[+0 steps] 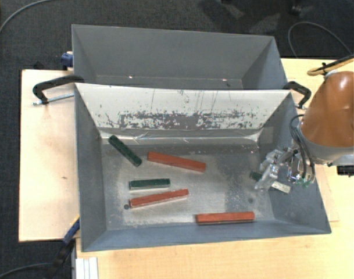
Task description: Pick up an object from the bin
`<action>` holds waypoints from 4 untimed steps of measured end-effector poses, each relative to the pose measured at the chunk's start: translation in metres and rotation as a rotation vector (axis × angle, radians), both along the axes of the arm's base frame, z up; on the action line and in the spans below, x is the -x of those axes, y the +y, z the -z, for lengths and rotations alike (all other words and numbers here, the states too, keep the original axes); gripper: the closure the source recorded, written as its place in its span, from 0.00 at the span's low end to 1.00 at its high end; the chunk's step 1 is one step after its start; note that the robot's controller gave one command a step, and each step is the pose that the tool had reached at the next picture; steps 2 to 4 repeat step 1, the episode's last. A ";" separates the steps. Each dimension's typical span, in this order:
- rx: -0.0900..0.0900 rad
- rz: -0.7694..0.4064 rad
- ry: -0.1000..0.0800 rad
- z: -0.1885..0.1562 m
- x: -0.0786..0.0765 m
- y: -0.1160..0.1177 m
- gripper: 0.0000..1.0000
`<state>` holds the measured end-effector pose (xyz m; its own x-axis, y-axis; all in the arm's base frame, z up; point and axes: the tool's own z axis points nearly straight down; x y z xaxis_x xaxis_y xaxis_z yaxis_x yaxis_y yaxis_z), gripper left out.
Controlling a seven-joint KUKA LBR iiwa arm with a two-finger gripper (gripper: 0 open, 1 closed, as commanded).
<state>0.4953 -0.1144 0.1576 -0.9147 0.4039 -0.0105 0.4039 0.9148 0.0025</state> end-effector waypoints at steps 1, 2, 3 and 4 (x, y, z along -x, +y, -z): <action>-0.001 -0.001 0.002 -0.025 -0.002 0.000 1.00; -0.001 -0.001 0.002 -0.025 -0.002 0.000 1.00; -0.001 -0.001 0.002 -0.025 -0.002 0.000 1.00; -0.001 -0.001 0.002 -0.025 -0.002 0.000 1.00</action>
Offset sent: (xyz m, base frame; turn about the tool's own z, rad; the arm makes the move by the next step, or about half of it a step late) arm 0.0000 0.0002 0.0226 0.0000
